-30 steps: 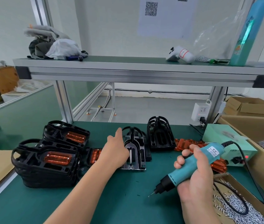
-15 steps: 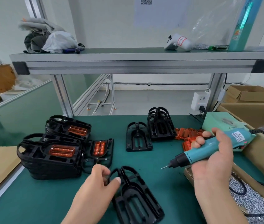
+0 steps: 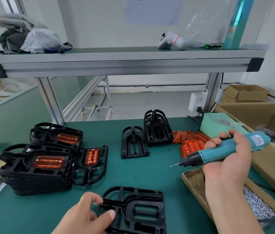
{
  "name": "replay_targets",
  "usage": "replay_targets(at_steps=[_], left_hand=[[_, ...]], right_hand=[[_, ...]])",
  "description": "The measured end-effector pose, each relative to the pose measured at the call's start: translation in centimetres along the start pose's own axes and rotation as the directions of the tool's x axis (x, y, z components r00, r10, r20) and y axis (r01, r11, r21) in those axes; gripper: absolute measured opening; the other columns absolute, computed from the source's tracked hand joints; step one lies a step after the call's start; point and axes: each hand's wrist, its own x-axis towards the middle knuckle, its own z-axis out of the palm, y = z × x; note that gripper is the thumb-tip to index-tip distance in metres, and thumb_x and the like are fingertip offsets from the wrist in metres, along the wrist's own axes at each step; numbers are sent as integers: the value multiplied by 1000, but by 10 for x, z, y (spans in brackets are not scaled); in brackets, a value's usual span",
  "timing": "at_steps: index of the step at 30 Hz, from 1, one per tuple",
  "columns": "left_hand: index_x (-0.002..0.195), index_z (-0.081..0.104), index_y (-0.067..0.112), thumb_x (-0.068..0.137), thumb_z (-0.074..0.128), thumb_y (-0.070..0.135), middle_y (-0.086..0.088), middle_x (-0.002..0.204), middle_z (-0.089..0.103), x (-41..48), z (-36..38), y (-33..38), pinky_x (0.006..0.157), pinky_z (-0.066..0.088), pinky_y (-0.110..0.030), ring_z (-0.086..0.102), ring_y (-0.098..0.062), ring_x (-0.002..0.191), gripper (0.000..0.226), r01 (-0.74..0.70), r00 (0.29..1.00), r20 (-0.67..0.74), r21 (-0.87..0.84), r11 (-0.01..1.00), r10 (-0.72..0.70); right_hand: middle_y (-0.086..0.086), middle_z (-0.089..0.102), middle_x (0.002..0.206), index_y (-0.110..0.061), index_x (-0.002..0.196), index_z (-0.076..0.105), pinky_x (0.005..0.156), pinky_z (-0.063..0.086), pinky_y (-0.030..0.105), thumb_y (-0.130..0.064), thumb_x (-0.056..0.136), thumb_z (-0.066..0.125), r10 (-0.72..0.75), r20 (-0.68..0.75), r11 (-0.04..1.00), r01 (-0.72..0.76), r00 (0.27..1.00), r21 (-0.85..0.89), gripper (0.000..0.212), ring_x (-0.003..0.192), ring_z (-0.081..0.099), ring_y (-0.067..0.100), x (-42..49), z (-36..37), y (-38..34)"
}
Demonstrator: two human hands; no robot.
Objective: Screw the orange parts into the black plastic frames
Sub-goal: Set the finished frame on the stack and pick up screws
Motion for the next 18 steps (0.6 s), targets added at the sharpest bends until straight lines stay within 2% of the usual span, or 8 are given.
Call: replay_targets(at_steps=[2,5,8,10,11,15,17,18], left_hand=[[102,48,40,85,60,75,5,62,62,-1,-9,5,59,42,-10,54,4,52,41,-24,999,-36,168,985,30],[86,60,37,76,41,94,9,80,70,-2,-23,20,70,49,-11,62,7,71,60,-29,988,-128,401,916,87],[84,60,40,77,29,94,22,80,69,-1,-39,45,60,48,-13,62,8,67,62,-36,976,-157,555,831,147],[90,59,48,85,35,84,41,82,62,6,-37,68,54,43,-15,60,12,69,44,-147,954,-154,510,847,258],[92,60,48,89,41,77,40,82,62,15,-32,80,55,43,-18,60,13,72,35,-226,941,-132,440,869,311],[92,69,34,94,58,50,19,81,69,75,14,136,67,46,-23,61,6,73,19,-438,899,73,176,882,432],[99,72,28,96,61,41,14,91,71,106,45,163,76,52,-28,63,2,80,17,-481,874,140,118,869,465],[103,72,25,97,62,38,10,97,72,119,60,175,81,55,-32,66,-6,87,18,-494,866,153,108,863,476]], right_hand=[[-3,57,93,-16,120,52,70,45,23,-25,109,52,7,-14,999,-6,1000,31,14,71,54,10,8,-1,-3],[-2,62,85,-17,112,58,64,48,24,-20,102,62,37,-64,981,-24,997,191,11,65,55,13,23,-6,-5],[-1,64,87,-17,111,61,65,49,25,-21,95,69,21,-77,971,-2,997,238,18,67,58,14,35,-16,-6],[-2,65,86,-17,108,62,64,50,25,-21,92,72,3,-87,967,19,996,253,19,67,58,14,41,-21,-7],[-2,64,85,-17,108,62,63,50,25,-20,92,72,1,-89,965,23,996,262,19,66,58,14,43,-22,-8],[-1,64,84,-16,106,60,61,49,25,-18,93,70,0,-96,965,25,995,262,17,65,58,14,47,-24,-8],[-1,64,84,-16,105,61,61,49,25,-19,93,69,-2,-98,966,27,995,259,15,65,58,14,48,-25,-7],[-1,64,83,-16,104,61,60,49,25,-18,93,69,-6,-99,964,32,995,264,14,65,57,14,49,-26,-6]])
